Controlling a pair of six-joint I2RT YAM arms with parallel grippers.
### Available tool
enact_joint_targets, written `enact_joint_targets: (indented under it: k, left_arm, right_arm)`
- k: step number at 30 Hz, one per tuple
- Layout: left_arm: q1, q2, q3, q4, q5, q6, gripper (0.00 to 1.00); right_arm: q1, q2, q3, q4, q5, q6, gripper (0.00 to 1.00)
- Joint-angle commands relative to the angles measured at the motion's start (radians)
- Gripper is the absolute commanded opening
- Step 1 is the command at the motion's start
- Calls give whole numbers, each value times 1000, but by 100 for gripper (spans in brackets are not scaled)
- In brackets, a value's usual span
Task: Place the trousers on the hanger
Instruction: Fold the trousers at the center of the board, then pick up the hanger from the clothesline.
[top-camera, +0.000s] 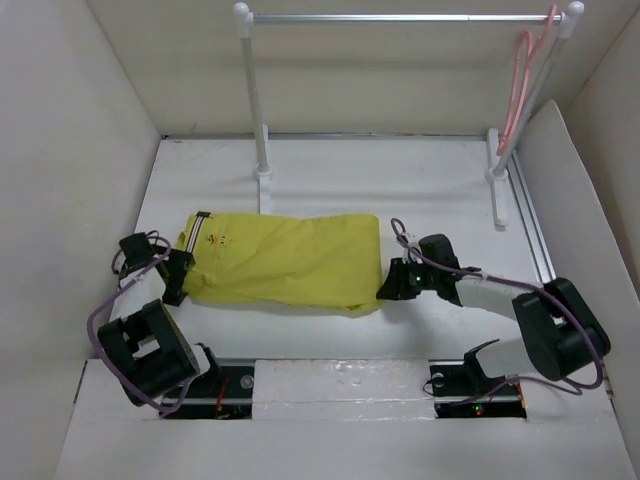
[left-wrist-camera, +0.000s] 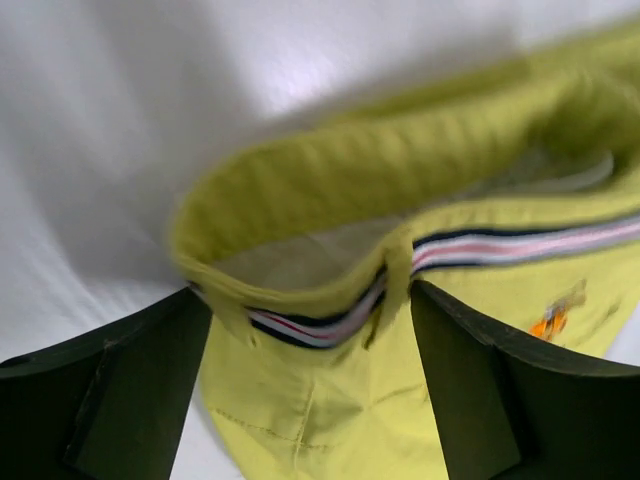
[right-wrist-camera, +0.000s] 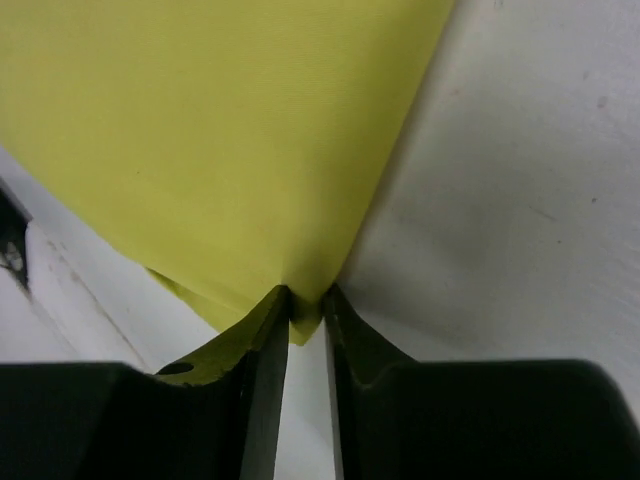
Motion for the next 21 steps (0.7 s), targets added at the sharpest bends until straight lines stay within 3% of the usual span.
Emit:
enact_joint_targets:
  k: [1,2,3,7,8,10,11,13,16,18,19,20,21]
  left_arm:
    - [178,-15,-52,46,11,-33,78]
    - [191,2,-46,39,4,-30,78]
    - [191,23,-41,33,2,-30,78]
    - [180,13,9,67,105,0,78]
    - [110,-3,33,62,99,8,76]
    - [21,-44,111,46,74,33,77]
    - [-27,-62,144,36,48,39,75]
    - [-189,-116,226,26,-48,62,69]
    - [-407,-188,314,68,-203,97,49]
    - [-499,-181,362,61,-251,117,33]
    - [-584,-149,403,58,-271,132,26]
    - [-628,-126,420,53,-279,157,14]
    - [-677,-78,432,46,-286,166,5]
  right_arm:
    - [-44,48,-60,151,-83,23,24]
    - [-77,45,-70,147,-85,14,8]
    - [-94,39,-72,132,-74,2,3]
    - [-151,-53,-20,-109,4,-84,0]
    - [-162,-70,0,-153,24,-119,3]
    - [-162,-125,72,-268,52,-147,29]
    - [-162,-137,102,-316,60,-181,55]
    - [-162,-163,223,-450,64,-219,65]
    - [-140,-206,415,-578,101,-265,67]
    - [-131,-218,526,-612,130,-267,62]
    - [-131,-220,643,-626,135,-265,51]
    - [-131,-217,703,-631,141,-262,23]
    - [-131,-211,769,-629,179,-259,8]
